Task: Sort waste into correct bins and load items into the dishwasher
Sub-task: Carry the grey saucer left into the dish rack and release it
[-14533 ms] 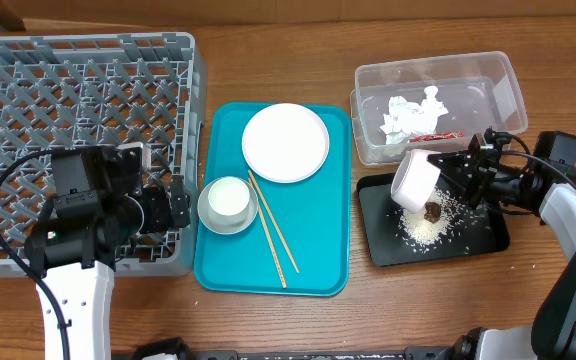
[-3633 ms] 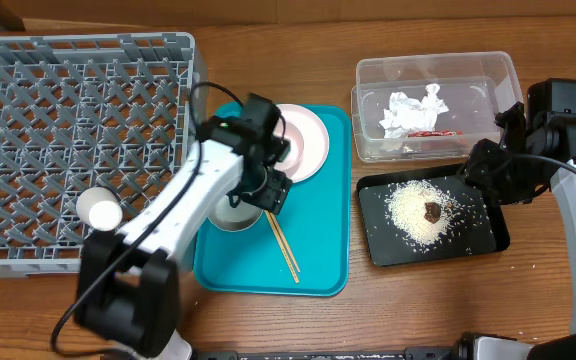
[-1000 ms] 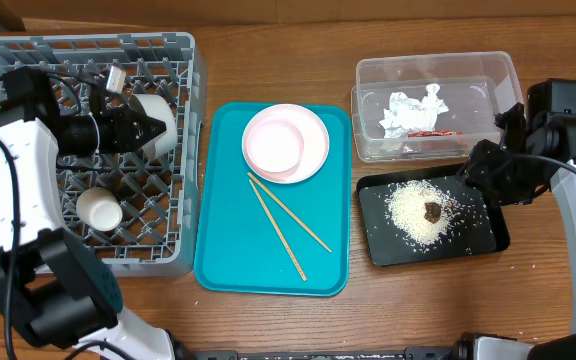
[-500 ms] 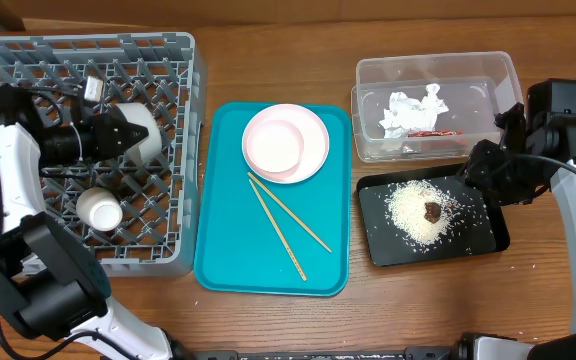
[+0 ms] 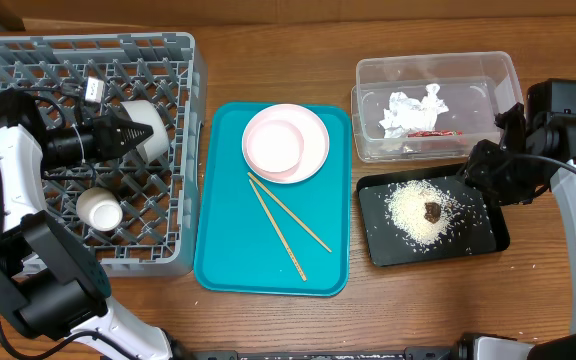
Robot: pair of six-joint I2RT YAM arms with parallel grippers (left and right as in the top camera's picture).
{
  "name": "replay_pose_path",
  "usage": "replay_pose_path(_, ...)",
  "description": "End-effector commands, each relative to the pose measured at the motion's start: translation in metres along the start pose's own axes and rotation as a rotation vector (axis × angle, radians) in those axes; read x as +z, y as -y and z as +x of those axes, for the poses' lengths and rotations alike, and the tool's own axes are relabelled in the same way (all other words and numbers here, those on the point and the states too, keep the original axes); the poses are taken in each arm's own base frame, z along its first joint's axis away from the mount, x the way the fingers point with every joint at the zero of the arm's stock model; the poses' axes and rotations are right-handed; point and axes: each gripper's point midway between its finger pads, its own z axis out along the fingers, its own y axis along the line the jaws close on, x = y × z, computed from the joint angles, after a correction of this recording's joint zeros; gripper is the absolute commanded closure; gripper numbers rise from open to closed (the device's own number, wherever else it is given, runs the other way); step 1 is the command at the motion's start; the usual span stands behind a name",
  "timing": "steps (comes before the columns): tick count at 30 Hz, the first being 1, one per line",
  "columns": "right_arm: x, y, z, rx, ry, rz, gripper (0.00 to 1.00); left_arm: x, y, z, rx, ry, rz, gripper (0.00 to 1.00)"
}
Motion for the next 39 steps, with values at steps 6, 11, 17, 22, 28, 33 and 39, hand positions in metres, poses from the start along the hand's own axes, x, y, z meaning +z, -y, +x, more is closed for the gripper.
replay_pose_path(6,-0.006,0.0,-0.004,-0.013,0.026,0.005,0.57,0.004,-0.012,0.007,0.024,-0.027,-0.028,0.96)
replay_pose_path(11,-0.005,0.0,-0.003,-0.011,0.02,0.006,0.57,0.009,-0.021,0.01,-0.004,-0.038,-0.017,0.96)
replay_pose_path(17,-0.005,0.0,-0.002,-0.011,0.018,0.007,0.57,0.007,-0.03,0.015,-0.034,-0.049,-0.034,0.96)
replay_pose_path(22,-0.005,0.0,-0.002,-0.011,0.017,0.007,0.57,-0.007,-0.047,0.026,-0.081,-0.077,-0.108,0.96)
replay_pose_path(28,-0.005,0.0,-0.002,-0.01,0.017,0.007,0.57,-0.024,-0.055,0.033,-0.148,-0.069,-0.132,0.67)
replay_pose_path(33,-0.005,0.0,-0.002,-0.01,0.016,0.007,0.57,-0.033,-0.057,0.04,-0.205,-0.076,-0.142,0.34)
replay_pose_path(39,-0.005,0.0,-0.001,-0.01,0.015,0.007,0.57,-0.042,-0.055,0.039,-0.238,-0.064,-0.144,0.0)
